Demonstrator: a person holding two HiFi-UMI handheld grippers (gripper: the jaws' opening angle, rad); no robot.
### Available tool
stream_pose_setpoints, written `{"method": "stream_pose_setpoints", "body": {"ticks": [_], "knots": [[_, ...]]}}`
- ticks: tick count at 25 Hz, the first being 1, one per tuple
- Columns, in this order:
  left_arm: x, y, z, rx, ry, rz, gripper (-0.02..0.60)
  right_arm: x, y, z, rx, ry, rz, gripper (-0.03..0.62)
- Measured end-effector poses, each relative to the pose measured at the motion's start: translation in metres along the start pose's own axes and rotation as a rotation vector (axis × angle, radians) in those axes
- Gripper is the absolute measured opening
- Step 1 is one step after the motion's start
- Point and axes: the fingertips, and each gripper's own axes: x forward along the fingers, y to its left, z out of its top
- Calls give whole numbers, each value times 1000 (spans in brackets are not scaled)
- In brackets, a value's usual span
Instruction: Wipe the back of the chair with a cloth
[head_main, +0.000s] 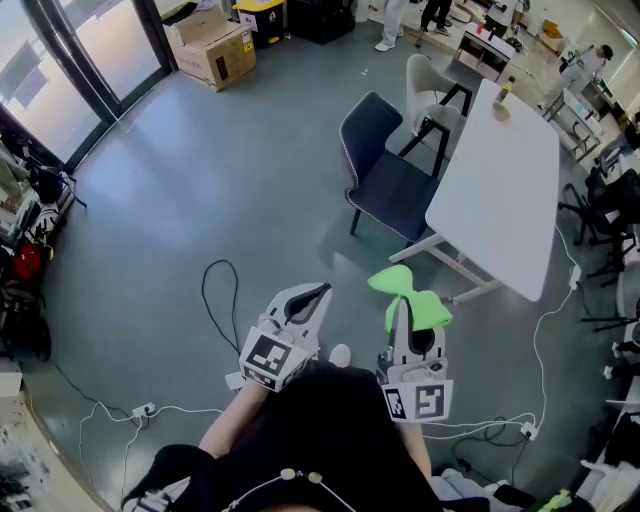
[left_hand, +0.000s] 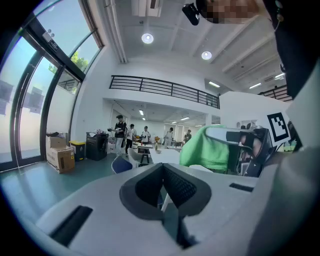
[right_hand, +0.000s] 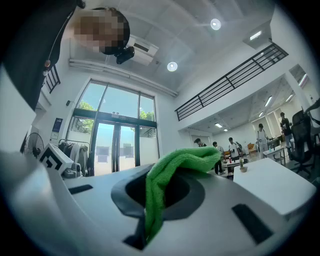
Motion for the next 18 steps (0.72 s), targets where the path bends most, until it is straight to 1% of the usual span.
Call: {"method": "stream_pose_setpoints", "body": {"ticks": [3, 7, 11, 18], "knots": [[4, 5, 6, 11, 13, 3, -2, 0, -3, -6, 9, 6, -11, 20], [4, 11, 9, 36, -9, 0, -2, 0, -2, -8, 12, 5, -15, 20], [5, 17, 11, 37, -1, 19, -2, 3, -3, -11, 10, 11, -10, 20], [13, 22, 15, 43, -2, 13, -2, 11, -8, -18, 1, 35, -7, 20]]}}
